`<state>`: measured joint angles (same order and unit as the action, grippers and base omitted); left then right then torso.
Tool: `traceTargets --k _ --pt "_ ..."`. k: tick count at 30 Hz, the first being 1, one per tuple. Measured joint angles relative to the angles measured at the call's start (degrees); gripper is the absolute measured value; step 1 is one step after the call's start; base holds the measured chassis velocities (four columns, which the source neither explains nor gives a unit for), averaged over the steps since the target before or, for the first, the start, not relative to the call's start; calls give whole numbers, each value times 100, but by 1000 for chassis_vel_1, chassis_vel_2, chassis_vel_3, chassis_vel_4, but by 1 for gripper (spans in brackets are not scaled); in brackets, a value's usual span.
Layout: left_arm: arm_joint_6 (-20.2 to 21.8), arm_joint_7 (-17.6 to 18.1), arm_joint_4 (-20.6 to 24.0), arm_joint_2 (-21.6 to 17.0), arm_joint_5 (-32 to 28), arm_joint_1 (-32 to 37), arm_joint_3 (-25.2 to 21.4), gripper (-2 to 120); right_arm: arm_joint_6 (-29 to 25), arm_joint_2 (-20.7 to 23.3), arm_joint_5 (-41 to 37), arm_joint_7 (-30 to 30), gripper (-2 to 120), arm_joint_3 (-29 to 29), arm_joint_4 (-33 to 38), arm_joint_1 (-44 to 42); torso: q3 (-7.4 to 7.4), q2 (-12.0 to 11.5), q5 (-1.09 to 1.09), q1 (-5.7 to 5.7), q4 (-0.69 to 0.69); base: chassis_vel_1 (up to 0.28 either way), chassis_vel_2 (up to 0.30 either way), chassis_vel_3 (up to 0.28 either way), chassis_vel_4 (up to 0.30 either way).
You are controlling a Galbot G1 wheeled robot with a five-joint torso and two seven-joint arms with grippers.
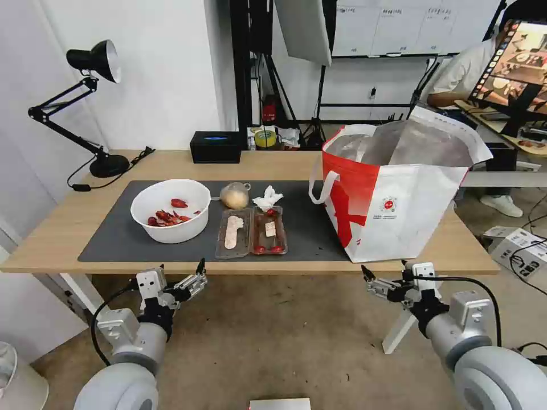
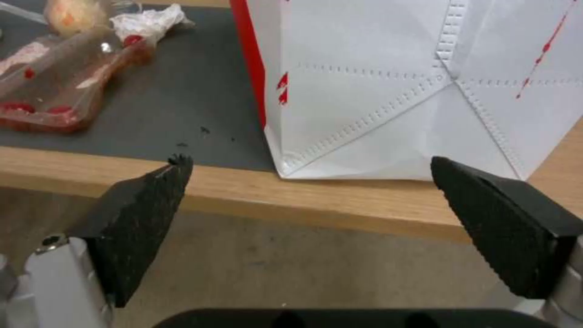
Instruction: Pick up the trash from the table and place it into the takeout bag.
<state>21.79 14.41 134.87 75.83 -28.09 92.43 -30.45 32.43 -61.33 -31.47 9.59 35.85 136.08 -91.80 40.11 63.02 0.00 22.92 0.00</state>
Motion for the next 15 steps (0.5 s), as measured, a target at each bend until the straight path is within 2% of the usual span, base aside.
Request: traceTargets --k 12,15 --pt "-17 -3 -37 17 -70 -7 86 100 -302 -34 -57 -38 100 -153 -108 83 0 0 0 0 0 0 0 0 0" --pt "-19 159 -61 37 -333 -44 201 100 -528 -61 -91 -46 100 -243 -185 162 0 0 0 -1 0 0 0 0 0"
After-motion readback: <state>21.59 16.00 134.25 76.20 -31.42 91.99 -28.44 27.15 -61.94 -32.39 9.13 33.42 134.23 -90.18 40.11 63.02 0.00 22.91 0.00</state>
